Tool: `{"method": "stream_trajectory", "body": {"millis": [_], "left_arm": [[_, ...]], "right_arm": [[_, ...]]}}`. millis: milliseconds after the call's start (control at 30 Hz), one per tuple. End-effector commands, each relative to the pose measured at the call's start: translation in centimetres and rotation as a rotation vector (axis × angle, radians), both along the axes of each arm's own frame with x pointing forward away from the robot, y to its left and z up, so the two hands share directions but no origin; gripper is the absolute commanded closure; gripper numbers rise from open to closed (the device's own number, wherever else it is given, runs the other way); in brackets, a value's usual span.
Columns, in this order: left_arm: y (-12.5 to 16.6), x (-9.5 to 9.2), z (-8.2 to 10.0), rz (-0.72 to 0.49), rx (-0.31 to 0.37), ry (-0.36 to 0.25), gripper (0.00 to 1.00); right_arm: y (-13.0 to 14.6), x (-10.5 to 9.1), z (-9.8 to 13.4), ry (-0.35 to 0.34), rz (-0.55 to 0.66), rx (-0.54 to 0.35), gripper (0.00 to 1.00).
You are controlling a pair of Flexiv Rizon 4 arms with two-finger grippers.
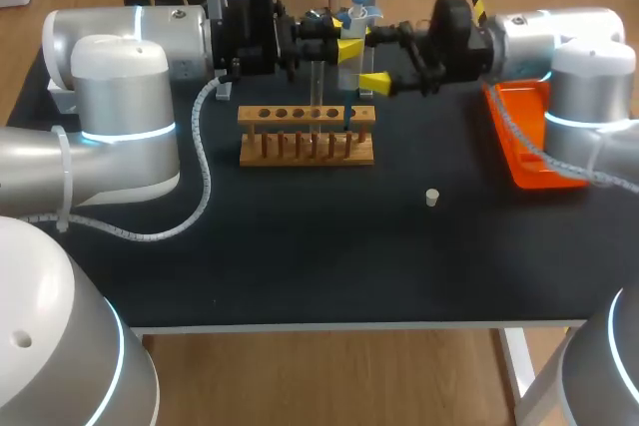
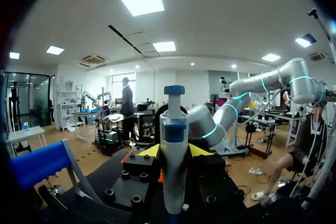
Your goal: Invert the test tube, pick up the pipette, mount the tip to pipette, aspirate from beaker and dispense into the tube, eject the tip, return the pipette, and cap with the stopper.
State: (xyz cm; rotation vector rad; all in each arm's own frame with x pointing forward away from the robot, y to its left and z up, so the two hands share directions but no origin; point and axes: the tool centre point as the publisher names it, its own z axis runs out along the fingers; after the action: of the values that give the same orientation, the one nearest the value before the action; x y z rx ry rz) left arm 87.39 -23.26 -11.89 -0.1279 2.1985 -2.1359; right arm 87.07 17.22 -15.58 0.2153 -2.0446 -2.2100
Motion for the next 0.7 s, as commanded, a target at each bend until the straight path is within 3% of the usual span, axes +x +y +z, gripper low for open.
{"method": "stream_trajectory", "body": {"millis": [33,300,700], "left_arm": [[0.0,-0.1,0.1,0.001,0.002,0.001,1.00],[0.0,-0.1,0.1,0.001,0.002,0.001,1.00],[0.0,-0.1,0.1,0.001,0.002,0.001,1.00]], "right_arm": [[-3.4,0.7,0.3,-0.007,-0.038,-0.018,0.00],[-5.4,6.1,-0.9,0.002,-0.170,-0.119,0.00],[-1.9,13.4,-0.6,0.015,-0.302,-0.202,0.00]]}}
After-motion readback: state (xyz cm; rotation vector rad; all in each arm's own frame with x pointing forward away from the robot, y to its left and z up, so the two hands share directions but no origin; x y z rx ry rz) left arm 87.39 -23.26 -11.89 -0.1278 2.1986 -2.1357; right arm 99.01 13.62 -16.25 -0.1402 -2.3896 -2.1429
